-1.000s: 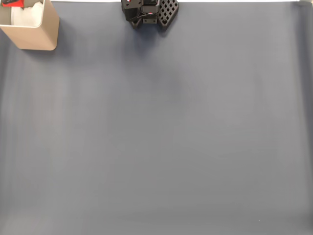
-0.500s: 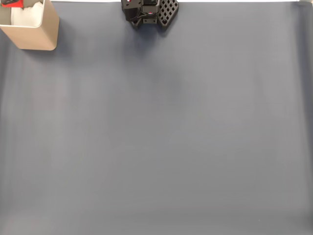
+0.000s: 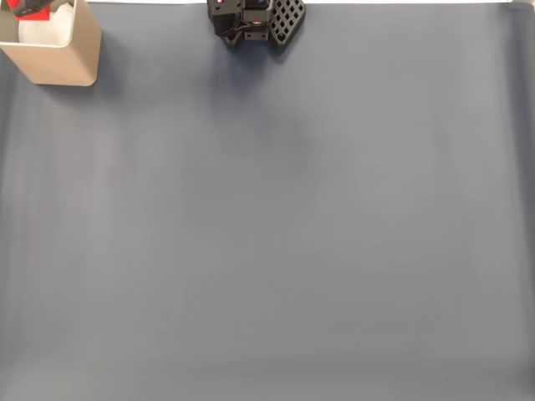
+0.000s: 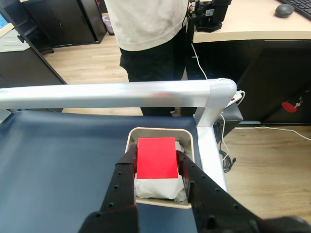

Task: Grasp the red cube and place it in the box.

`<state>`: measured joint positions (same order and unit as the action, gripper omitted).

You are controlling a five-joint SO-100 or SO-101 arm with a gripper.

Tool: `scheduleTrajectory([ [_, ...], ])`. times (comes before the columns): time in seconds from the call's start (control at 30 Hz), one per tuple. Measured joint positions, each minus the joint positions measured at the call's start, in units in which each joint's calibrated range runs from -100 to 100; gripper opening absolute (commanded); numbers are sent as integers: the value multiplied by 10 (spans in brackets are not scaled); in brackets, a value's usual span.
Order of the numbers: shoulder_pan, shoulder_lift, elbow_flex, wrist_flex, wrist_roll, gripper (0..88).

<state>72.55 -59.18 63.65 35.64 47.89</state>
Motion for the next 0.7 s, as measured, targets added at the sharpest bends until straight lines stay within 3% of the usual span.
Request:
scheduleTrajectory([
  [0.3,3,-2,8,0,5,15],
  [0.47,3,-3,12,0,11,269],
  [0.7,3,-3,12,-1,16,434],
])
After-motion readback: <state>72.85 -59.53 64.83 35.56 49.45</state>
